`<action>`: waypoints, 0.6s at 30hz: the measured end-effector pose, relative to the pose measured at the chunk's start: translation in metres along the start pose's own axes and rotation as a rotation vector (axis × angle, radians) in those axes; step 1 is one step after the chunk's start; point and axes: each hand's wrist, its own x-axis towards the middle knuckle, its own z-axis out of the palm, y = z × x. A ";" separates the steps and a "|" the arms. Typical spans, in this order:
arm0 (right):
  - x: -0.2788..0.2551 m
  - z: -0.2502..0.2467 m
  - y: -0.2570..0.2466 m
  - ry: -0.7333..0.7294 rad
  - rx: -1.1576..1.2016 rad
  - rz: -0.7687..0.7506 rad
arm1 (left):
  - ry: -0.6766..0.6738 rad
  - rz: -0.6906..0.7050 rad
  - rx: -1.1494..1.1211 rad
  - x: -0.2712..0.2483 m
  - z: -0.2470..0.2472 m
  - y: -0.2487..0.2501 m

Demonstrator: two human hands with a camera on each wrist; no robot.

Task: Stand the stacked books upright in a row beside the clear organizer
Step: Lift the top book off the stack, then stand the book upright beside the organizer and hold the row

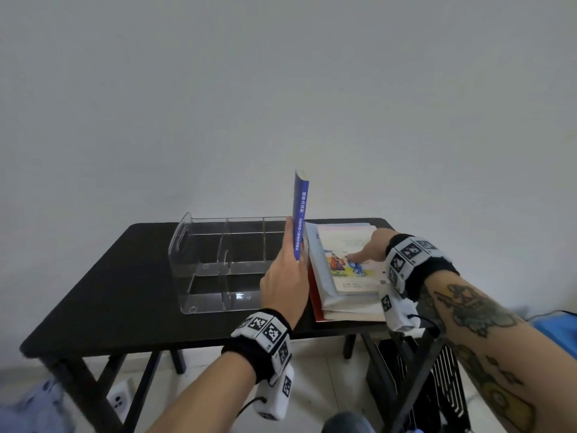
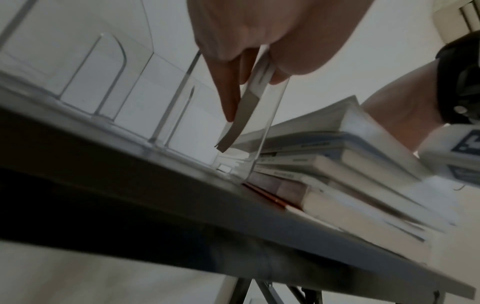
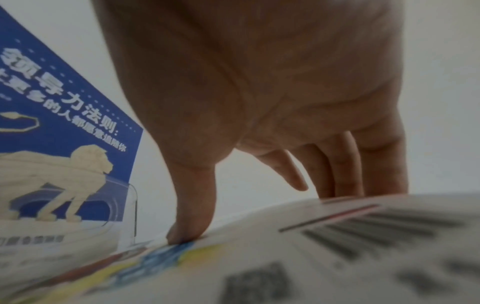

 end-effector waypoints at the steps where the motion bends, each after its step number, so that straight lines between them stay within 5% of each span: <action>1: 0.001 -0.001 0.002 -0.001 0.007 0.011 | -0.009 -0.009 -0.015 0.001 0.003 -0.002; 9: 0.000 -0.009 0.008 0.158 0.030 0.057 | -0.193 -0.013 -0.219 0.007 0.008 -0.011; 18: -0.034 -0.061 -0.002 0.587 0.430 -0.072 | -0.348 0.036 -0.230 0.001 0.013 -0.022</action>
